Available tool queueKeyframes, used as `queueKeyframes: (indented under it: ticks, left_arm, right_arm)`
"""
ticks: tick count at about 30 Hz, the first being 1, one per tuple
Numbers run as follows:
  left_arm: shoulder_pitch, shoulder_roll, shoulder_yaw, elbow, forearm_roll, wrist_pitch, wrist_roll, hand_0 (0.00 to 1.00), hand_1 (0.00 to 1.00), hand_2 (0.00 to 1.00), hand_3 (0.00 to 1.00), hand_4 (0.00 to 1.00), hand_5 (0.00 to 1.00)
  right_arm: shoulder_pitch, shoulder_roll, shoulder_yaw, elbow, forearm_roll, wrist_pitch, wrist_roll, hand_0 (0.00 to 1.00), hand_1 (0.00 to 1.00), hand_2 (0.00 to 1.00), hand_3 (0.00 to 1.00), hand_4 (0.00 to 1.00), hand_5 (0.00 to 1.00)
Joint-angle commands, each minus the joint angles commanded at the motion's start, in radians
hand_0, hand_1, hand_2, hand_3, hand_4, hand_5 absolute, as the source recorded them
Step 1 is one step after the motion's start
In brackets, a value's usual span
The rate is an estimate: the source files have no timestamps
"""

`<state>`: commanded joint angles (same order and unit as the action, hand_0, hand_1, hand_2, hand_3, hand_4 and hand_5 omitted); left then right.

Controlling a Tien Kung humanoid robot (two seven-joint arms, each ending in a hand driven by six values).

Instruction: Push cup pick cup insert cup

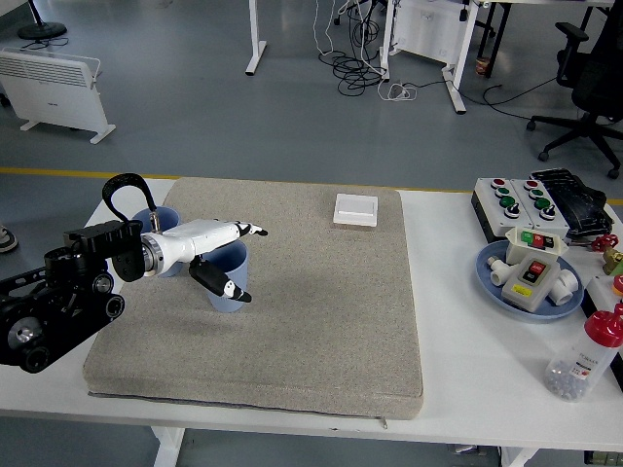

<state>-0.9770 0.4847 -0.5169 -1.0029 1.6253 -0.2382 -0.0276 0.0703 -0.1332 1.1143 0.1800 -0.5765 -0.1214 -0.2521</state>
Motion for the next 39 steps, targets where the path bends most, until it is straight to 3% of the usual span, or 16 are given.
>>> queueKeyframes:
  ticks: [2, 3, 8, 9, 14, 15, 20, 21, 25, 26, 27, 31, 33, 38, 39]
  left_arm:
    - [-0.01, -0.011, 0.012, 0.033, 0.014, -0.001, 0.001, 0.985, 0.952, 0.998, 0.974, 0.943, 0.328]
    - [-0.012, -0.014, 0.013, 0.041, 0.015, -0.003, 0.002, 0.953, 0.891, 0.998, 0.883, 0.793, 0.137]
    - [-0.015, -0.018, 0.014, 0.063, 0.027, -0.012, 0.012, 0.953, 0.891, 0.998, 0.883, 0.793, 0.137]
    - [-0.015, -0.018, 0.013, 0.065, 0.028, -0.015, 0.015, 0.843, 0.805, 0.926, 0.76, 0.707, 0.052]
    - [-0.015, -0.014, 0.009, 0.062, 0.035, -0.022, 0.022, 0.843, 0.805, 0.926, 0.76, 0.707, 0.052]
    - [-0.015, -0.013, 0.008, 0.061, 0.037, -0.024, 0.023, 0.617, 0.689, 0.813, 0.6, 0.612, 0.015]
    - [-0.018, -0.006, 0.004, 0.06, 0.039, -0.028, 0.022, 0.617, 0.689, 0.813, 0.6, 0.612, 0.015]
    - [-0.018, -0.005, 0.004, 0.06, 0.039, -0.028, 0.022, 0.474, 0.614, 0.713, 0.55, 0.53, 0.002]
    - [-0.015, 0.004, -0.002, 0.052, 0.035, -0.035, 0.025, 0.474, 0.614, 0.713, 0.55, 0.53, 0.002]
    - [-0.014, 0.01, -0.004, 0.042, 0.033, -0.04, 0.031, 0.474, 0.614, 0.713, 0.55, 0.53, 0.002]
    - [-0.013, 0.012, -0.005, 0.038, 0.032, -0.042, 0.033, 0.448, 0.536, 0.563, 0.504, 0.414, 0.002]
    - [-0.001, 0.05, -0.04, -0.042, 0.021, -0.075, 0.087, 0.448, 0.536, 0.563, 0.504, 0.414, 0.002]
    - [0.004, 0.073, -0.071, -0.103, 0.013, -0.09, 0.116, 0.45, 0.513, 0.517, 0.472, 0.38, 0.002]
    - [-0.004, 0.12, -0.153, -0.25, -0.007, -0.123, 0.18, 0.45, 0.513, 0.517, 0.472, 0.38, 0.002]
    - [-0.014, 0.127, -0.171, -0.266, -0.003, -0.129, 0.191, 0.437, 0.472, 0.463, 0.418, 0.364, 0.002]
  right_arm:
    - [-0.001, 0.0, -0.001, 0.0, -0.001, 0.0, -0.001, 0.724, 0.644, 0.647, 0.577, 0.127, 0.471]
    - [-0.002, 0.0, -0.002, 0.0, -0.001, 0.0, -0.001, 0.724, 0.644, 0.647, 0.577, 0.127, 0.473]
    - [-0.003, 0.0, -0.003, 0.0, 0.001, 0.0, -0.001, 0.724, 0.644, 0.647, 0.577, 0.127, 0.473]
    - [-0.003, 0.0, -0.002, 0.0, 0.001, 0.0, 0.0, 0.724, 0.644, 0.647, 0.577, 0.127, 0.473]
    - [-0.002, 0.0, -0.001, 0.0, 0.001, 0.0, 0.0, 0.724, 0.644, 0.647, 0.577, 0.127, 0.473]
    - [-0.002, 0.0, -0.001, 0.0, 0.001, 0.0, 0.0, 0.724, 0.644, 0.647, 0.577, 0.127, 0.474]
    - [0.001, 0.0, 0.002, 0.0, -0.003, 0.0, 0.0, 0.724, 0.644, 0.647, 0.577, 0.127, 0.474]
    - [0.001, 0.0, 0.002, 0.0, -0.003, 0.0, 0.0, 0.724, 0.643, 0.647, 0.577, 0.127, 0.472]
    - [0.001, 0.0, 0.001, 0.0, 0.0, 0.0, 0.0, 0.724, 0.643, 0.647, 0.577, 0.127, 0.472]
    - [0.002, 0.0, 0.002, 0.0, 0.0, -0.001, 0.0, 0.724, 0.643, 0.647, 0.577, 0.127, 0.472]
    - [0.002, 0.0, 0.002, 0.0, 0.0, -0.001, 0.0, 0.725, 0.643, 0.648, 0.578, 0.128, 0.472]
    - [0.003, 0.0, 0.003, 0.0, 0.003, -0.001, 0.002, 0.725, 0.643, 0.648, 0.578, 0.128, 0.472]
    - [0.004, -0.001, 0.005, 0.0, 0.004, -0.001, 0.003, 0.724, 0.643, 0.648, 0.577, 0.127, 0.473]
    - [0.004, -0.002, 0.012, 0.0, -0.003, -0.001, 0.003, 0.724, 0.643, 0.648, 0.577, 0.127, 0.473]
    - [0.003, -0.002, 0.013, 0.0, -0.005, -0.001, 0.002, 0.724, 0.643, 0.647, 0.577, 0.127, 0.473]
